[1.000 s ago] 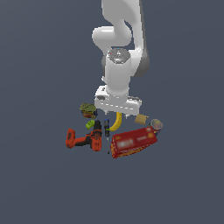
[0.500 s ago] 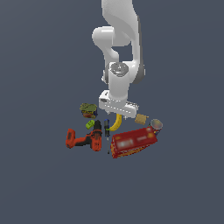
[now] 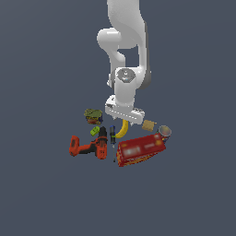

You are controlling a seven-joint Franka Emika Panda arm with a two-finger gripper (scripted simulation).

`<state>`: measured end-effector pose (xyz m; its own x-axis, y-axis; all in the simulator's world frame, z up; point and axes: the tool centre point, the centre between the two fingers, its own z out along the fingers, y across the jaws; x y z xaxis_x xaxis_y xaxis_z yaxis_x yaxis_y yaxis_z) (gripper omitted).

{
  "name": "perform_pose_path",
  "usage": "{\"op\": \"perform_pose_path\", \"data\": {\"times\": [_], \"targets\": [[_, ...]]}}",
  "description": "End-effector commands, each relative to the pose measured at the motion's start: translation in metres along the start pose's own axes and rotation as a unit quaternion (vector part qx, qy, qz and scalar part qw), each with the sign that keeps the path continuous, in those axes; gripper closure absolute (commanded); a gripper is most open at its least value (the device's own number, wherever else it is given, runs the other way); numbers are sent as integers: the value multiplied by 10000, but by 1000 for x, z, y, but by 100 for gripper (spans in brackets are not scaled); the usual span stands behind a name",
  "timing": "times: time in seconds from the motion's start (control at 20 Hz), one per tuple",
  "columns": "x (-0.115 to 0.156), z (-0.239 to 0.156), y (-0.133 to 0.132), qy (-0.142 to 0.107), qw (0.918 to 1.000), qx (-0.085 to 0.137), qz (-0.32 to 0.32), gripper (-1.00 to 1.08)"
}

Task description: Pick up a designated object from a clutter of objects.

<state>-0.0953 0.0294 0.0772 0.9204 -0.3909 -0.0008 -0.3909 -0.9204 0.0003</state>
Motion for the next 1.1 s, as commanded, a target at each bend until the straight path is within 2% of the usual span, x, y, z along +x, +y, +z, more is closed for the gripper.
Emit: {"op": "perform_pose_path", "data": {"times": [0.0,0.95,1.0,1.05], "targets": [[0,1,0,2,10000,1,1,-92],[-1,50,1,4,10000,1,15,-92],[-1,50,1,4,10000,1,15,108],[-1,50,1,4,10000,1,15,108]]}}
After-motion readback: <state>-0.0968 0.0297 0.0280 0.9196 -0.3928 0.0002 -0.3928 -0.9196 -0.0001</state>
